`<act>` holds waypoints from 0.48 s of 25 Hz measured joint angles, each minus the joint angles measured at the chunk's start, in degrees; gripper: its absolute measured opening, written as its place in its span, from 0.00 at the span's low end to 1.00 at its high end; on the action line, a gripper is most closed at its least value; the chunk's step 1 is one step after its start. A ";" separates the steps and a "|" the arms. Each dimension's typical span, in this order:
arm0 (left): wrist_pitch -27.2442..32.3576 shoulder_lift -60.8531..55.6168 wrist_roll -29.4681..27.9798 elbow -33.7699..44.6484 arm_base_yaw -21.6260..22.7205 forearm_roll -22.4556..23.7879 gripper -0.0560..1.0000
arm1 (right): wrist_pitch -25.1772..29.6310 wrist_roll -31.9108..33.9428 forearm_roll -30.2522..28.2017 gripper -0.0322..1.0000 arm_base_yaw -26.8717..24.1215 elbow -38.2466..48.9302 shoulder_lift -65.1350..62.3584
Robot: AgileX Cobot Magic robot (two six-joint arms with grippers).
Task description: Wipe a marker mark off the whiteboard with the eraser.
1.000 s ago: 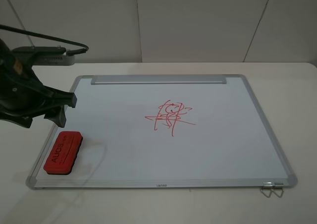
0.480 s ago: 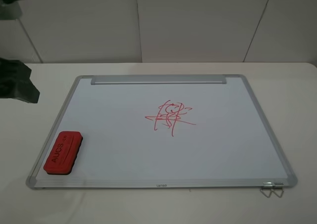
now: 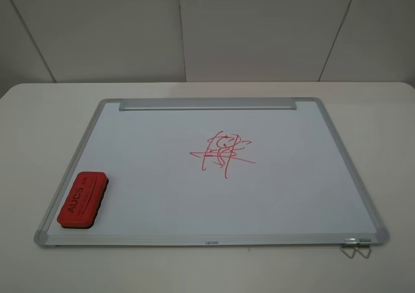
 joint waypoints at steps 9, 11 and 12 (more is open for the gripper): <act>7.45 -9.68 0.04 3.20 0.00 2.58 0.73 | 0.00 0.00 0.00 0.73 0.00 0.00 0.00; 7.66 -10.52 0.04 3.25 0.00 2.61 0.73 | 0.00 0.00 0.00 0.73 0.00 0.00 0.00; 7.72 -10.97 0.04 3.25 0.00 2.61 0.73 | 0.00 0.00 0.00 0.73 0.00 0.00 0.00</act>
